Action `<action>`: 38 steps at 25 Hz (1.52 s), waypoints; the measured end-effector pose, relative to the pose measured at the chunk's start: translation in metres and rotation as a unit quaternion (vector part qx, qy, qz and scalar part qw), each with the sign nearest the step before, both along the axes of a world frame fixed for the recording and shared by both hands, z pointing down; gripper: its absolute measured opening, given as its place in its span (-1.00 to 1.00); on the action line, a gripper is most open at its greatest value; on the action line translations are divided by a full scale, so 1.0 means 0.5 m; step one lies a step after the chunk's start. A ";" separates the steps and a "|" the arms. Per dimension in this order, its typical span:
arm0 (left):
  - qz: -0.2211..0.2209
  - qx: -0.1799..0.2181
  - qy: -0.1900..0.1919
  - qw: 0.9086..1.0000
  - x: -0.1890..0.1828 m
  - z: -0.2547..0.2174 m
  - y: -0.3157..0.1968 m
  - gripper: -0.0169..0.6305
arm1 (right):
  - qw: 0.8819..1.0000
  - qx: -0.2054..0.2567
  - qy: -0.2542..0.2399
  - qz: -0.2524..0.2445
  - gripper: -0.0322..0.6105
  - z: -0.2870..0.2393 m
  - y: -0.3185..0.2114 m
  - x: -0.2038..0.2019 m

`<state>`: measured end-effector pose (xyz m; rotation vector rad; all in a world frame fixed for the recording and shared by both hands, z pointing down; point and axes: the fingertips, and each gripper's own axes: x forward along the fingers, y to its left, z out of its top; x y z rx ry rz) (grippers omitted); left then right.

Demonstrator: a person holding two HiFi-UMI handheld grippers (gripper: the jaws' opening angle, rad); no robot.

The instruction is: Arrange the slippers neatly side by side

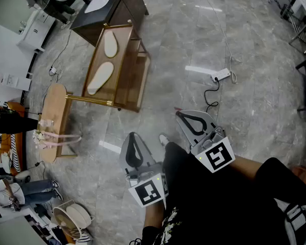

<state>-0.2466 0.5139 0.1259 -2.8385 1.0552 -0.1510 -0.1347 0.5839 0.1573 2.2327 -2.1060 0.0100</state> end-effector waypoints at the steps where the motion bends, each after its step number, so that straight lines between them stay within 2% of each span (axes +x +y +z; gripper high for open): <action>1: -0.003 0.000 -0.002 1.000 -0.005 -0.001 -0.003 -0.94 | 1.000 0.002 0.004 -0.005 -0.91 -0.003 -0.005 -0.004; 13: 0.008 -0.001 -0.012 1.000 -0.006 0.005 0.017 -0.94 | 1.000 0.007 0.011 -0.003 -0.91 -0.002 0.016 -0.015; 18: 0.014 -0.005 -0.013 1.000 -0.004 0.011 0.033 -0.94 | 0.999 0.019 -0.035 -0.005 -0.91 -0.003 0.034 -0.020; 23: 0.004 -0.014 -0.005 1.000 -0.018 0.015 0.039 -0.94 | 0.999 0.010 -0.031 -0.009 -0.90 0.010 0.043 -0.028; 28: -0.006 0.000 -0.019 1.000 -0.036 0.011 0.048 -0.94 | 0.999 0.009 -0.032 -0.016 -0.90 0.012 0.039 -0.035; 33: -0.035 -0.002 -0.038 0.999 -0.071 0.017 0.037 -0.94 | 0.999 0.005 -0.034 -0.017 -0.90 0.025 0.028 -0.021; 38: -0.035 0.006 -0.050 0.998 -0.071 0.024 0.052 -0.94 | 0.999 0.011 -0.031 -0.026 -0.90 0.028 0.035 -0.033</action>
